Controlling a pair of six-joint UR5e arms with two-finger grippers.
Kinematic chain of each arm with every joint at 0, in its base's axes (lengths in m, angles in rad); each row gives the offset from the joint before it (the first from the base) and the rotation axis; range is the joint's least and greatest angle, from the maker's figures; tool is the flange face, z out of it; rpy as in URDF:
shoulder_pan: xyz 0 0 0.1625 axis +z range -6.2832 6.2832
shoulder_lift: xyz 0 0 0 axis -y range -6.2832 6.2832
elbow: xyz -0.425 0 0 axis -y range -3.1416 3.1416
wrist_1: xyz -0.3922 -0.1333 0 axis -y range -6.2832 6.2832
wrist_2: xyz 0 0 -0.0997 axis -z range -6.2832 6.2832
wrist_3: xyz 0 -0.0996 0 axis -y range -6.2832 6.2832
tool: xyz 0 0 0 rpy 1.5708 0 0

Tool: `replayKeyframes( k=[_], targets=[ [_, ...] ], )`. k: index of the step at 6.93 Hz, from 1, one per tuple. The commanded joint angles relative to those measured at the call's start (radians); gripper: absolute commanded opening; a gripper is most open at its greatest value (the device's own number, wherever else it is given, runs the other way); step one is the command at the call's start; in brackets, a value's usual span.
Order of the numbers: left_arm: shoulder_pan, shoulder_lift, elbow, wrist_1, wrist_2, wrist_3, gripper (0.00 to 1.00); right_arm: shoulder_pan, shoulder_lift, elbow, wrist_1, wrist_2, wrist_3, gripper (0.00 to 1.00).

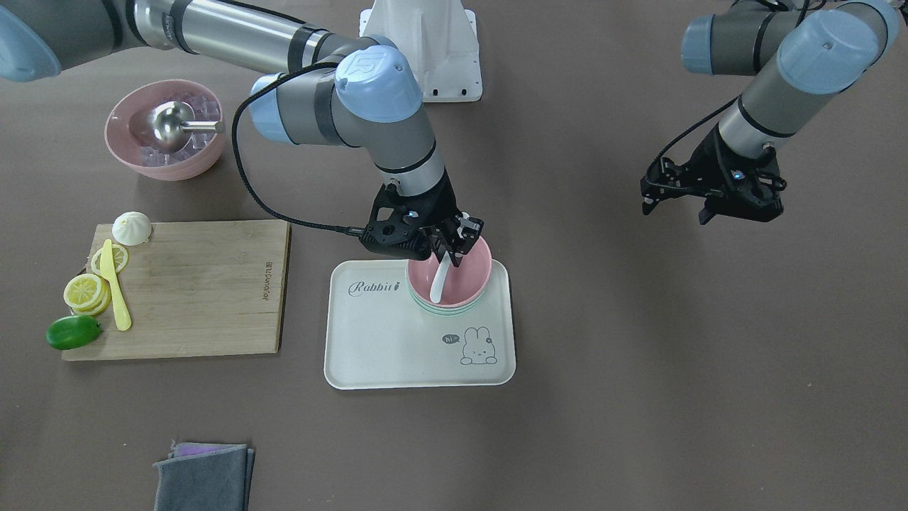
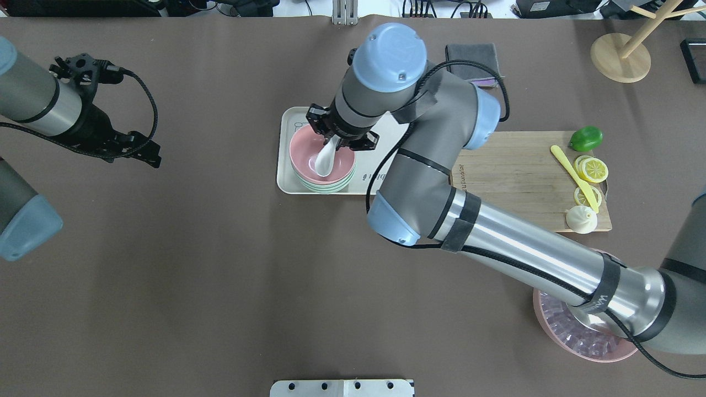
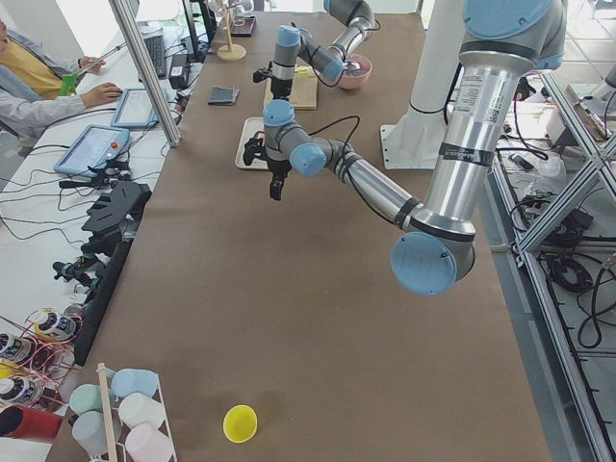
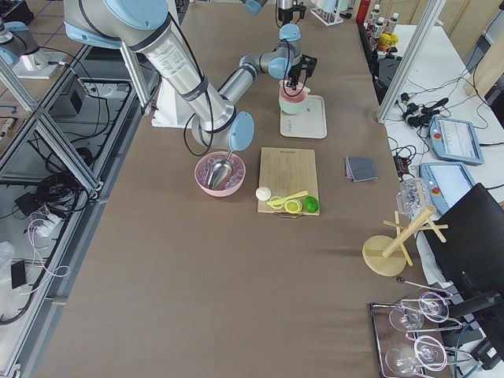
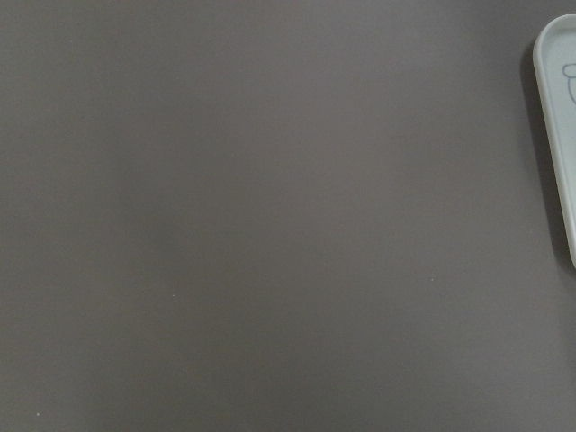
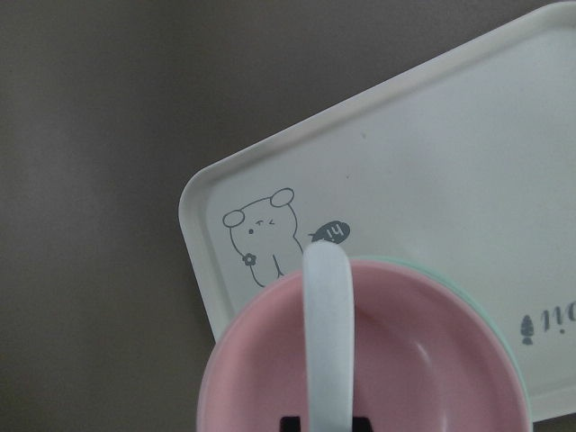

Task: Stack pink bowl on green and place spoon

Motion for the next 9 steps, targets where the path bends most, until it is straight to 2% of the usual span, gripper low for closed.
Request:
replayKeyframes(
  k=[1, 2, 3, 4, 5, 6, 7, 8, 9],
  targets=[
    [-0.003, 0.004, 0.006, -0.003, -0.002, 0.003, 0.97, 0.017, -0.003, 0.01, -0.007, 0.0, -0.003, 1.0],
    [-0.003, 0.004, 0.012, -0.003, -0.002, 0.008, 0.97, 0.057, -0.024, 0.012, -0.008, 0.049, -0.051, 1.0],
    [-0.025, 0.013, 0.021, -0.002, -0.003, 0.046, 0.97, 0.132, -0.1, 0.059, -0.007, 0.151, -0.132, 1.0],
    [-0.067, 0.079, 0.006, -0.003, -0.011, 0.143, 0.97, 0.208, -0.259, 0.181, -0.007, 0.224, -0.245, 1.0],
    [-0.139, 0.147, 0.005, -0.003, -0.047, 0.275, 0.97, 0.308, -0.432, 0.275, -0.007, 0.293, -0.447, 1.0],
    [-0.239, 0.224, 0.011, -0.005, -0.083, 0.451, 0.97, 0.439, -0.563, 0.301, -0.007, 0.375, -0.675, 1.0],
    [-0.336, 0.283, 0.03, 0.001, -0.132, 0.598, 0.97, 0.55, -0.677, 0.294, -0.008, 0.414, -0.957, 1.0],
    [-0.459, 0.37, 0.034, -0.002, -0.202, 0.704, 0.97, 0.664, -0.757, 0.265, -0.03, 0.416, -1.242, 1.0],
    [-0.518, 0.424, 0.037, 0.001, -0.235, 0.788, 0.97, 0.747, -0.806, 0.256, -0.094, 0.412, -1.435, 1.0]
  ],
)
